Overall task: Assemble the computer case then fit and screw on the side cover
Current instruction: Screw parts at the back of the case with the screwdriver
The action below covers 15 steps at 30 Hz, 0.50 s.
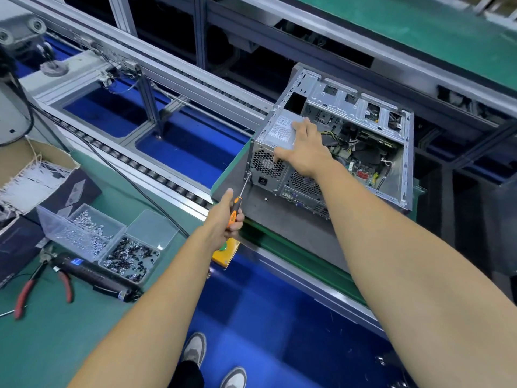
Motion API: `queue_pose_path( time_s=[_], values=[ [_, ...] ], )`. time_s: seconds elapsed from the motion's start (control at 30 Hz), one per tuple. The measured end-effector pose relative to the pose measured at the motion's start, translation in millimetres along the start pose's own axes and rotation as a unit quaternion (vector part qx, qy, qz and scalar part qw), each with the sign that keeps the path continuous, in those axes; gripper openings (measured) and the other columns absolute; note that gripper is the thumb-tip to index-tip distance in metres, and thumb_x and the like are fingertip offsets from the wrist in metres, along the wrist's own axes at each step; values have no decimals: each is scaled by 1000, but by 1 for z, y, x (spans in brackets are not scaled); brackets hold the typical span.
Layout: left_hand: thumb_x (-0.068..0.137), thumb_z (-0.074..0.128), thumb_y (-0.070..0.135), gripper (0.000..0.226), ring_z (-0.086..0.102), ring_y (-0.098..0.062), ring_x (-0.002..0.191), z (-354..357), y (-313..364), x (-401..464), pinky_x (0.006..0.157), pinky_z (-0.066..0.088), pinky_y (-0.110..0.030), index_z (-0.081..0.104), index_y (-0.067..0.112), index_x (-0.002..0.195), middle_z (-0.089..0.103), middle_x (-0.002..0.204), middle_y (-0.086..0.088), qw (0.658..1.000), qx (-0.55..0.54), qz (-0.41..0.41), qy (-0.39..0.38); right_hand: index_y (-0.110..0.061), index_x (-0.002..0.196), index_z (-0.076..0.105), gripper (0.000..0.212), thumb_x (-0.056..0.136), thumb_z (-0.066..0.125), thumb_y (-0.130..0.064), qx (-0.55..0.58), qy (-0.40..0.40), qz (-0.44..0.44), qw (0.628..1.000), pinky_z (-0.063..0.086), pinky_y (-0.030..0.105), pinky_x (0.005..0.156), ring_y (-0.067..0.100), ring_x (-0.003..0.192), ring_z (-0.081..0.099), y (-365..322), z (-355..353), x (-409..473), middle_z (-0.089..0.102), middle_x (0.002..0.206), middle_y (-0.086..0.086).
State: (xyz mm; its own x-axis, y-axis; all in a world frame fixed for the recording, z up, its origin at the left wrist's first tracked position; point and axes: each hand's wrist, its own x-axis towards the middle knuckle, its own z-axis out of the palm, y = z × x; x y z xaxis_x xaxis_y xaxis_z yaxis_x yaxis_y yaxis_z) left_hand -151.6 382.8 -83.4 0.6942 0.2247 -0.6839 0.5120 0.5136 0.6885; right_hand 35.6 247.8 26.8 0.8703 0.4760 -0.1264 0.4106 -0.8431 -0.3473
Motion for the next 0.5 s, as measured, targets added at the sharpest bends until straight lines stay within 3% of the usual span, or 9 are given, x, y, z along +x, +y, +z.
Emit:
queue_pose_path(
  time_s=[0.1, 0.17, 0.27, 0.33, 0.4, 0.43, 0.47, 0.5],
  values=[
    [103, 42, 56, 45, 33, -11, 40, 2, 2, 3, 37, 22, -19, 48, 17, 81, 49, 59, 2, 999, 38, 12, -1, -26, 162, 10, 103, 83, 60, -68, 1, -1, -2, 1000, 26, 57, 119, 22, 156, 4, 0, 1, 0, -3, 170, -1],
    [104, 41, 53, 42, 34, -15, 48, 4, -6, 6, 45, 27, -25, 43, 17, 82, 45, 65, -2, 984, 138, 100, 57, -26, 162, 9, 102, 84, 59, -68, -2, 0, -3, 1000, 25, 57, 119, 22, 156, 4, 0, 0, 0, -3, 170, -1],
    [104, 41, 52, 41, 38, -20, 59, 9, -21, 7, 56, 28, -34, 36, 18, 83, 44, 68, -1, 897, 328, 214, 205, -25, 162, 10, 101, 84, 59, -66, -9, 7, -5, 1000, 24, 57, 118, 23, 156, 5, -1, 0, -2, -3, 170, 0],
    [103, 43, 52, 39, 44, -18, 56, 14, -25, 5, 51, 27, -30, 36, 19, 85, 49, 65, 3, 821, 416, 251, 301, -25, 162, 11, 100, 84, 60, -66, -7, 7, -7, 1000, 25, 56, 118, 23, 156, 5, -2, 0, -2, -3, 170, 1],
    [102, 45, 52, 36, 46, -16, 54, 17, -26, 2, 49, 27, -28, 34, 22, 85, 50, 64, 4, 784, 447, 274, 333, -25, 161, 12, 101, 82, 62, -64, -2, 6, -6, 1000, 28, 56, 117, 22, 155, 7, -2, 0, -3, -1, 170, 0],
    [102, 46, 52, 36, 46, -16, 54, 18, -26, 2, 49, 28, -28, 32, 23, 85, 49, 64, 5, 790, 441, 273, 328, -25, 161, 13, 101, 81, 63, -63, -2, 6, -6, 1000, 29, 56, 117, 21, 155, 7, -2, -1, -3, -1, 170, -1],
    [101, 47, 52, 37, 43, -16, 53, 18, -28, 4, 49, 28, -28, 31, 22, 84, 47, 64, 5, 816, 409, 269, 307, -25, 161, 14, 102, 81, 64, -63, 1, 5, -4, 1000, 29, 57, 116, 21, 155, 7, -3, -1, -3, 0, 169, -2],
    [100, 50, 52, 39, 38, -15, 52, 19, -30, 7, 50, 28, -28, 30, 22, 85, 42, 65, 5, 865, 339, 258, 264, -25, 161, 14, 102, 80, 64, -63, 5, 4, -2, 1000, 29, 56, 117, 20, 155, 6, -3, -2, -3, 0, 169, -3]
  ],
)
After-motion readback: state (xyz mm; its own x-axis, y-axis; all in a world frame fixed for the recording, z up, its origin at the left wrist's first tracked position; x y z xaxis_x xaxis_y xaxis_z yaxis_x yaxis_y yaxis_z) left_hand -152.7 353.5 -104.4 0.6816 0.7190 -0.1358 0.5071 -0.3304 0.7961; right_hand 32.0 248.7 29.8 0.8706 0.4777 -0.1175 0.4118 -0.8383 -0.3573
